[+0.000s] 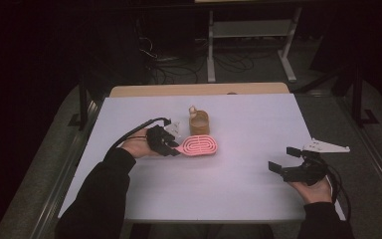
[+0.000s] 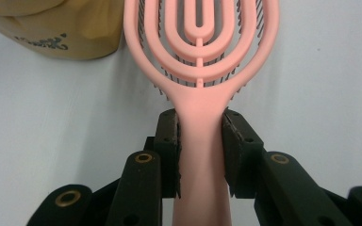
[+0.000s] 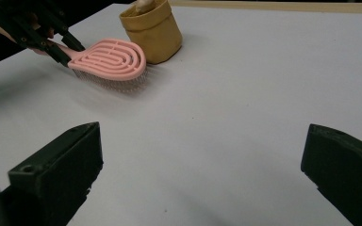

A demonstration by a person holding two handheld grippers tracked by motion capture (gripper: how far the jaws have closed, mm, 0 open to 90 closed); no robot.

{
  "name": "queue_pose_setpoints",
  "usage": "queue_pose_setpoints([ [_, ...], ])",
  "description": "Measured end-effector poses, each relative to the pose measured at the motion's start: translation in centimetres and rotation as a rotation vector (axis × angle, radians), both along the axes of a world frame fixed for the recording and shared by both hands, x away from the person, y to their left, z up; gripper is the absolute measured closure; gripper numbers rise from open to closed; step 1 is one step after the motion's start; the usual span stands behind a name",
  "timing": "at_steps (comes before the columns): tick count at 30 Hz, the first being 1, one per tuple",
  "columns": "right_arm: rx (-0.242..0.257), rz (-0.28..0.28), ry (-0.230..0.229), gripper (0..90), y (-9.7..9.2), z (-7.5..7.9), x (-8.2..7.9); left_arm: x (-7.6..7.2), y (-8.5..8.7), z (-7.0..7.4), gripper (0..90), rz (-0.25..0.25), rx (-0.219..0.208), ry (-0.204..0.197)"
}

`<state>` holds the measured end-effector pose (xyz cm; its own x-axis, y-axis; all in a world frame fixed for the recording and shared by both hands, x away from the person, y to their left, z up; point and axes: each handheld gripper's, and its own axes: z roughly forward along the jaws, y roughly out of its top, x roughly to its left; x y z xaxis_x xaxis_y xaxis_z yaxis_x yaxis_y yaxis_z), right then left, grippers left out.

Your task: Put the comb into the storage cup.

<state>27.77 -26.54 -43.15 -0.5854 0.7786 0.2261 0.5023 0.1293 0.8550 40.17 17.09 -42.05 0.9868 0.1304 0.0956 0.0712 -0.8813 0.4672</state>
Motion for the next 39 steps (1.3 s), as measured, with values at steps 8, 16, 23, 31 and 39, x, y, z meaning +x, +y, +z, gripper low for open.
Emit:
queue_pose_setpoints([
  [8,-0.001,0.001,0.001,0.0,0.2,0.0,0.0,-0.5,1.1,1.3,69.9,0.024,-0.022,-0.039],
  [16,-0.004,-0.001,0.006,0.0,0.3,-0.1,0.0,-1.2,1.7,2.5,69.9,0.026,-0.059,-0.081],
  [23,-0.011,0.009,0.006,0.0,0.5,0.0,0.0,-1.7,1.4,3.5,69.9,0.007,-0.062,-0.103],
  [31,-0.014,0.018,0.021,0.0,0.6,0.7,0.6,-2.0,1.3,4.4,69.9,0.0,-0.075,-0.124],
  [39,-0.018,0.046,0.029,0.0,1.0,1.9,1.3,-2.3,0.8,5.2,69.9,-0.01,-0.084,-0.148],
])
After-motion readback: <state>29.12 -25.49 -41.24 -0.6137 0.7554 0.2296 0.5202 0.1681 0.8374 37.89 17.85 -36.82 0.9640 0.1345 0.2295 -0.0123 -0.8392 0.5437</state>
